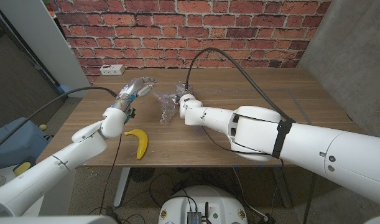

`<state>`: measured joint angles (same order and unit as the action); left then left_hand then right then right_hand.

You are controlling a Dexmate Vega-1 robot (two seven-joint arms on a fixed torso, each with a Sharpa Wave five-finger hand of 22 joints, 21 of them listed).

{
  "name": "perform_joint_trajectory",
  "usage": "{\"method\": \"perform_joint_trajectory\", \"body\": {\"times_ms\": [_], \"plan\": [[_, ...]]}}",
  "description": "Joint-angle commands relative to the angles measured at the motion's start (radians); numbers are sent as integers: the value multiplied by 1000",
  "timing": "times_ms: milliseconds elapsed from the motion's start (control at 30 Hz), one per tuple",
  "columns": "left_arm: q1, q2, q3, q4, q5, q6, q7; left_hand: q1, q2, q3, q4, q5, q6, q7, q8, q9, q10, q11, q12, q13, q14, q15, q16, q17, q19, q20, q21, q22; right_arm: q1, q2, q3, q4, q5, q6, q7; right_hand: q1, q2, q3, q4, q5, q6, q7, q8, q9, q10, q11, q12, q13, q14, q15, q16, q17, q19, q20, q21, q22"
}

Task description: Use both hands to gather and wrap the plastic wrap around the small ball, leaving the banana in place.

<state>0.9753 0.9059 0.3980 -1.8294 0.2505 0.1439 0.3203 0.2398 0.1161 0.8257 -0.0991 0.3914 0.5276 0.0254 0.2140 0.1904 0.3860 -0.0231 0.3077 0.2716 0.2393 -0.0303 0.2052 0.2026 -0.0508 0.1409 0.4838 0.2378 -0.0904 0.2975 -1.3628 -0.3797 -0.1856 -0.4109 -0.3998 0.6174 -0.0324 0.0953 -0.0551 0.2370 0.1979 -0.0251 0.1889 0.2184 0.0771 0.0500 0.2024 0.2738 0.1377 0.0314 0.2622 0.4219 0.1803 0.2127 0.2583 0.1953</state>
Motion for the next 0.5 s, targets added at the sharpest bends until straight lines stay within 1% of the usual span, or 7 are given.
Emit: {"method": "perform_joint_trajectory", "body": {"times_ms": [33, 200, 300, 333, 367, 433, 500], "plan": [[-164, 84, 157, -71, -3, 401, -458, -13, 5, 3, 16, -5, 0, 1, -6, -1, 3, 3, -6, -11, 24, -6, 5, -9, 14, 7, 2, -3, -21, 19, 37, 3, -17, -47, -128, 7, 8, 3, -8, 6, 11, 0, 7, 0, 16, -1, 7, 2, 5, -7, 5, 1, 5, -1, -3, 1], [-213, 95, 211, -59, 0, 424, -526, -19, 27, 16, 33, -3, -20, 3, -21, -4, -22, 15, -32, -30, -9, -13, -15, -21, -9, 2, -8, -12, -33, 16, 56, -16, -29, -70, -168, 9, 12, 3, -10, 8, 18, 1, 11, -1, 24, -4, 11, 1, 12, -8, 8, 0, 11, -1, -1, 1], [-240, 96, 239, -52, 1, 439, -566, -20, 32, 25, 40, -1, -56, -5, -35, -7, -46, 7, -53, -43, -47, -18, -29, -26, -25, -1, -15, -19, -44, 2, 65, -54, -43, -100, -186, 11, 14, 4, -11, 8, 26, 2, 15, -1, 30, -4, 14, 0, 15, -10, 8, 0, 15, -1, 0, 1], [-245, 97, 246, -49, 2, 437, -572, -21, 33, 28, 43, -1, -70, -7, -38, -7, -65, -5, -66, -49, -60, -18, -30, -28, -36, -3, -20, -21, -51, -13, 69, -87, -50, -115, -192, 11, 14, 4, -11, 8, 28, 2, 15, -1, 30, -4, 14, 0, 16, -10, 9, 0, 16, -1, 0, 1], [-247, 96, 250, -47, 2, 437, -571, -21, 34, 30, 45, -1, -77, -5, -39, -8, -66, 3, -69, -52, -65, -20, -31, -29, -43, -5, -23, -23, -60, -36, 73, -135, -56, -135, -189, 12, 15, 4, -11, 9, 29, 1, 16, -1, 32, -5, 15, -1, 20, -13, 10, 0, 21, -3, 2, 1], [-254, 96, 260, -46, 3, 446, -579, -21, 36, 37, 48, 0, -112, -11, -45, -9, -86, -3, -83, -60, -91, -19, -34, -31, -49, -3, -27, -27, -76, -84, 80, -229, -69, -159, -180, 15, 18, 5, -13, 10, 36, 2, 19, -2, 40, -4, 19, -1, 28, -18, 13, -1, 33, -5, 6, 1], [-256, 96, 263, -43, -3, 444, -580, -20, 36, 41, 50, 1, -128, -13, -44, -9, -102, -10, -92, -66, -109, -19, -36, -32, -55, -4, -30, -29, -93, -133, 90, -315, -80, -163, -171, 29, 29, 11, -21, 13, 53, 3, 24, -3, 55, -7, 24, -4, 45, -24, 18, -4, 85, -17, 24, 1]]}}
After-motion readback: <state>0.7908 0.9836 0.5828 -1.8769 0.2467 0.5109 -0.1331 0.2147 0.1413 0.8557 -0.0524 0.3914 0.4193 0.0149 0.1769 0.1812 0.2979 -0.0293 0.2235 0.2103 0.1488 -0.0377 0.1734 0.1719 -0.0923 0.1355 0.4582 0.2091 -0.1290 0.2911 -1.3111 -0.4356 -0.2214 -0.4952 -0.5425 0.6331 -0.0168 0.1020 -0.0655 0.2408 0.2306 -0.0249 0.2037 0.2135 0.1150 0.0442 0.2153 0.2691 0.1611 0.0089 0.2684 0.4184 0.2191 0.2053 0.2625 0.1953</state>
